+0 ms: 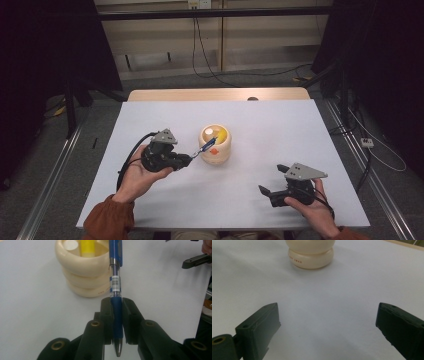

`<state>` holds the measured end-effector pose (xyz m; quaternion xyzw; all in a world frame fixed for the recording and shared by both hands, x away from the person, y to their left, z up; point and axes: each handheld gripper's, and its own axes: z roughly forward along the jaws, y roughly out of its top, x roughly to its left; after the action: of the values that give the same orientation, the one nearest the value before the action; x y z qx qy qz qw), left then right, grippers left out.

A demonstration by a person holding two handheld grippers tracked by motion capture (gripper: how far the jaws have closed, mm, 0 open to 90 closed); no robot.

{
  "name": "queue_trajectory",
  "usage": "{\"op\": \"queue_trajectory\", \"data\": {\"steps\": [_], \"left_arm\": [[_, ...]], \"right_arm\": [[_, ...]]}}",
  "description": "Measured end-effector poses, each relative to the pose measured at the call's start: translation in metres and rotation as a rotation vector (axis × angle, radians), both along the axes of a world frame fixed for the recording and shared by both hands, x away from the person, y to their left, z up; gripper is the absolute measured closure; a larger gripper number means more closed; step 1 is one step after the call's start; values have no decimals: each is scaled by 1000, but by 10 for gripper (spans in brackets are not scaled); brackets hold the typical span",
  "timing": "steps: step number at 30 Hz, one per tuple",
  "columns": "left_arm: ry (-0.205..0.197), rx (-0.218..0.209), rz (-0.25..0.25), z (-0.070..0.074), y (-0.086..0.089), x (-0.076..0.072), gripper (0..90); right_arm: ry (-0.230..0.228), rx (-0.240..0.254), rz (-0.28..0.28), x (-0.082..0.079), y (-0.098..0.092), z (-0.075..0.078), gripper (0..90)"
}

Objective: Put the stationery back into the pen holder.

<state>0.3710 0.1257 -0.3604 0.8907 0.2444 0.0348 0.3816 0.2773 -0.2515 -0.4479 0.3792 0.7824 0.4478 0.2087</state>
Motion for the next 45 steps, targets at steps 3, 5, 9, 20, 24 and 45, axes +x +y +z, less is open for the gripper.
{"op": "queue_trajectory", "data": {"steps": [3, 5, 9, 20, 24, 45], "left_arm": [[4, 7, -26, 0, -9, -1, 803], [7, 26, -49, 0, -15, -2, 803], [20, 38, -84, 0, -30, -1, 803], [60, 106, -156, -14, -66, 3, 803], [89, 124, -161, -20, -72, 4, 803], [178, 164, -222, -27, -97, 8, 803]], "right_arm": [[-14, -15, 2, 2, 7, 3, 59], [-28, -20, 16, 3, 11, 4, 59], [-53, -67, 51, 4, 22, 6, 59], [-141, -184, 73, 5, 42, 12, 94], [-185, -241, 87, 3, 46, 13, 120], [-452, -574, 257, 8, 88, 7, 390]]}}
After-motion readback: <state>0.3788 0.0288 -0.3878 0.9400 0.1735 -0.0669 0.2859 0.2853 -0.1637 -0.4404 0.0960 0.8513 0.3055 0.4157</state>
